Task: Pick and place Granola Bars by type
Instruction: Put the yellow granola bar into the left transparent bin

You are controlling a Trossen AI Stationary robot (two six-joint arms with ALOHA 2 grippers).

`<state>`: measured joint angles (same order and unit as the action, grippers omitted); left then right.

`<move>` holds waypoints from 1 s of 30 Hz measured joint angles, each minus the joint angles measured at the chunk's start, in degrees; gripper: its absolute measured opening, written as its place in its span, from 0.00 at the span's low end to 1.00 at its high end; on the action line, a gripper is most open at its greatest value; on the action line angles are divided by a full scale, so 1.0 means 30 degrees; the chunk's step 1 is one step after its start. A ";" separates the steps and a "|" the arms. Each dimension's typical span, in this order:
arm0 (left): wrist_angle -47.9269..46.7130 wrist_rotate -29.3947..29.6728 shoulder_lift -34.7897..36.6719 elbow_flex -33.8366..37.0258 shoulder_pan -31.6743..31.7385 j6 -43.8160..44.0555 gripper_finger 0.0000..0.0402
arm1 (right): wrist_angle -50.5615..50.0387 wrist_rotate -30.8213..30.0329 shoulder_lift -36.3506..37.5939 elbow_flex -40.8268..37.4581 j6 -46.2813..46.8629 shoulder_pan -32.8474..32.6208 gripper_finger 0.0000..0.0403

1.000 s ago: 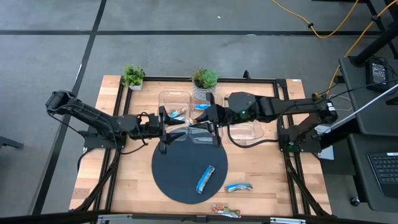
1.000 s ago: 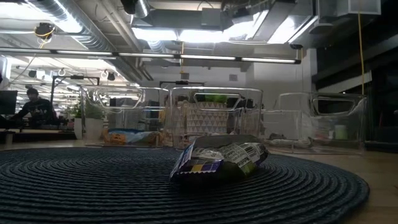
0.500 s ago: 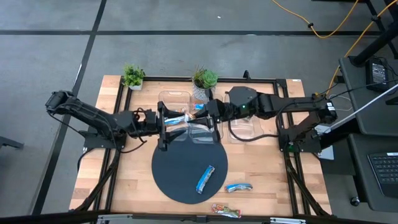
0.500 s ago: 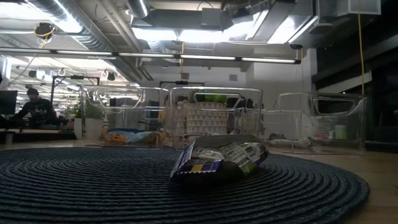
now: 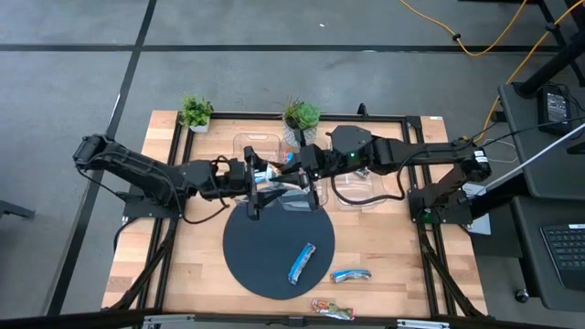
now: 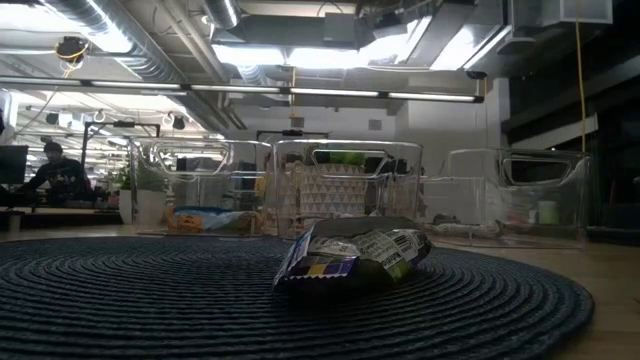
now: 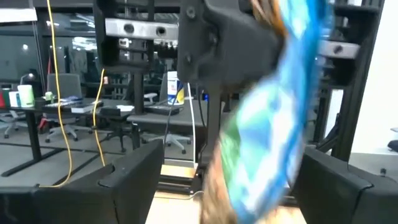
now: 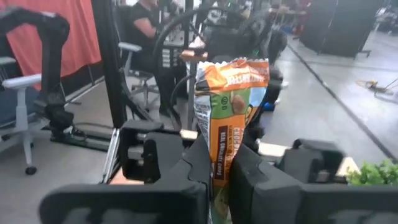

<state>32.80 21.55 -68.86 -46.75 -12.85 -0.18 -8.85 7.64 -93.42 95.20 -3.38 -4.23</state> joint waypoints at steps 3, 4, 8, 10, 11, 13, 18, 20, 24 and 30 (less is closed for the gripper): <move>-0.0057 -0.0054 -0.0272 -0.0322 0.0111 0.0103 0.73 | -0.0050 0.0008 -0.0010 0.0000 0.0044 0.0000 0.09; -0.0056 -0.0064 -0.0284 -0.0414 0.0111 0.0107 0.71 | -0.0048 0.0006 -0.0002 0.0000 0.0044 0.0000 0.11; -0.0027 -0.0074 -0.0192 -0.0470 0.0111 0.0134 0.60 | -0.0136 0.0001 -0.0002 0.0000 0.0030 0.0000 0.13; -0.0003 -0.0044 -0.0167 -0.0470 0.0111 0.0137 0.53 | -0.0129 0.0001 -0.0002 0.0000 0.0022 0.0000 0.12; -0.0013 0.0022 -0.0167 -0.0470 0.0111 0.0137 0.49 | -0.0136 0.0001 -0.0002 0.0000 0.0018 0.0000 0.12; -0.0113 0.0191 -0.0167 -0.0470 0.0104 0.0137 0.41 | -0.0165 -0.0004 -0.0002 0.0000 -0.0038 0.0000 0.10; -0.0570 0.0213 -0.0160 -0.0470 0.0104 0.0136 0.17 | -0.0172 -0.0020 -0.0002 0.0000 -0.0050 0.0007 0.08; -0.0556 0.0095 -0.0160 -0.0470 0.0104 0.0095 0.09 | -0.0170 -0.0026 -0.0002 0.0000 -0.0050 0.0007 0.10; -0.0464 0.0116 -0.0160 -0.0470 0.0104 -0.0009 0.03 | -0.0270 -0.0013 0.0007 0.0000 -0.0043 0.0000 0.18; -0.0533 0.0205 -0.0160 -0.0434 0.0104 -0.0046 0.04 | -0.1292 0.0016 0.0110 0.0000 -0.0039 0.0000 0.26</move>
<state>31.20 22.17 -69.34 -48.05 -12.53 -0.32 -12.72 7.68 -93.09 95.20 -3.50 -4.23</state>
